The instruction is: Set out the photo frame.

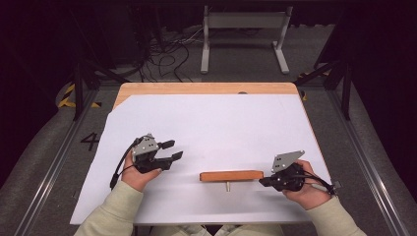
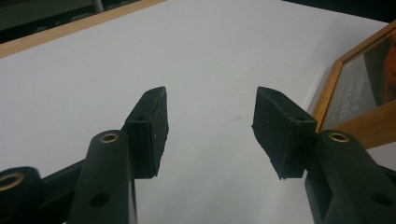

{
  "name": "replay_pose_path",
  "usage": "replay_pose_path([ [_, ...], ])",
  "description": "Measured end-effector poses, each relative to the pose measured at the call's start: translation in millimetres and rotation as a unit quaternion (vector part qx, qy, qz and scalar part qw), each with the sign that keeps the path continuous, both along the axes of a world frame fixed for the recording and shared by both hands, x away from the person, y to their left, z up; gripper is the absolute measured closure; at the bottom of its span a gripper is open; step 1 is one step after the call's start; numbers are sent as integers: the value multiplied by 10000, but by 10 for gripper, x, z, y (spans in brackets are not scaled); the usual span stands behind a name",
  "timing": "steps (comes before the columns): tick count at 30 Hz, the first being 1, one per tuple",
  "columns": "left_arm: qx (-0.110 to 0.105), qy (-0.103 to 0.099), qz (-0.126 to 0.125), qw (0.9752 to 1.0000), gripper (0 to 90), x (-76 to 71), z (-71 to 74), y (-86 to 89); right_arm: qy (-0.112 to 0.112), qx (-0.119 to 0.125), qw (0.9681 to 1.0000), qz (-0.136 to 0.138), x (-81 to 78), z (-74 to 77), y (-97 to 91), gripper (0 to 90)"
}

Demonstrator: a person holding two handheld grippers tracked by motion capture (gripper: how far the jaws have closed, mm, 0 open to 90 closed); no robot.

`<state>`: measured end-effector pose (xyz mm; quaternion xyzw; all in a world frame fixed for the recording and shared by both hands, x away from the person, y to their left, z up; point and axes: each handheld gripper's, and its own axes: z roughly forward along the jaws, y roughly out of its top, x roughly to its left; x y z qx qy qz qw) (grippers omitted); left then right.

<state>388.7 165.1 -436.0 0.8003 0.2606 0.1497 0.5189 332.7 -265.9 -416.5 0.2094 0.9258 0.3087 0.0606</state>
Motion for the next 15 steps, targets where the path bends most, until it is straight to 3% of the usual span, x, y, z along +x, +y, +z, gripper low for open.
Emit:
replay_pose_path([
  [12,-4,30,9,10000,459,1,-3,0,276,146,9993,-229,97,-219,56,900],
  [15,-17,48,1,10000,458,1,-3,1,238,265,9989,-299,111,-216,51,900],
])
